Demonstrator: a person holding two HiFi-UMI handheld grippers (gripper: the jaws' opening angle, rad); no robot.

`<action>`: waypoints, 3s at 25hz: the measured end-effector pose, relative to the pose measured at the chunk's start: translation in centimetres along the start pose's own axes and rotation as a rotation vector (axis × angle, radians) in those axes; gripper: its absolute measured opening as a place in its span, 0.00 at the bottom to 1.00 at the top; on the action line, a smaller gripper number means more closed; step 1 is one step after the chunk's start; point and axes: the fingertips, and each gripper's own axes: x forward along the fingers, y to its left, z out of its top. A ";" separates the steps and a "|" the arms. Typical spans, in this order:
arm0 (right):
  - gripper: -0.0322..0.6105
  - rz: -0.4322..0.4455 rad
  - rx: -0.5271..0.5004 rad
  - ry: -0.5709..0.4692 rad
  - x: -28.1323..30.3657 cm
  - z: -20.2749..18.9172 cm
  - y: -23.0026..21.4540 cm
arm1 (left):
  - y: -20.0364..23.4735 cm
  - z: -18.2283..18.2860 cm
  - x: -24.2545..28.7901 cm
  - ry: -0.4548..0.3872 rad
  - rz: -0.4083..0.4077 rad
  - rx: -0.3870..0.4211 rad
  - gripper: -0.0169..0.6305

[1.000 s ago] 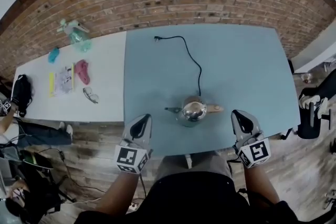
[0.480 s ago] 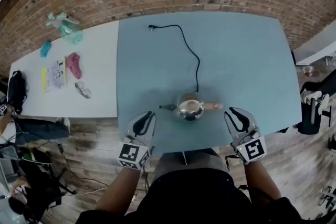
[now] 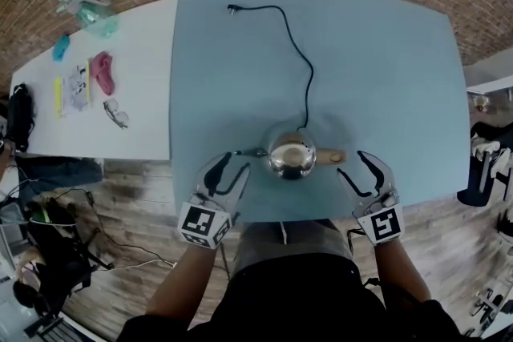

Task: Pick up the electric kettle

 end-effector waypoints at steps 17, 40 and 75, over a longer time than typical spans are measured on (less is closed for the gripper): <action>0.45 0.085 -0.005 0.041 3.2 -2.8 0.3 | -0.1 0.3 1.7 0.003 -0.002 -0.042 0.30; 0.32 0.091 -0.097 0.054 3.9 -2.8 1.5 | -0.3 1.2 2.0 -0.008 -0.051 -0.083 0.16; 0.30 0.049 -0.162 -0.056 1.1 3.3 0.1 | -2.3 6.7 -0.6 -0.083 -0.089 0.002 0.16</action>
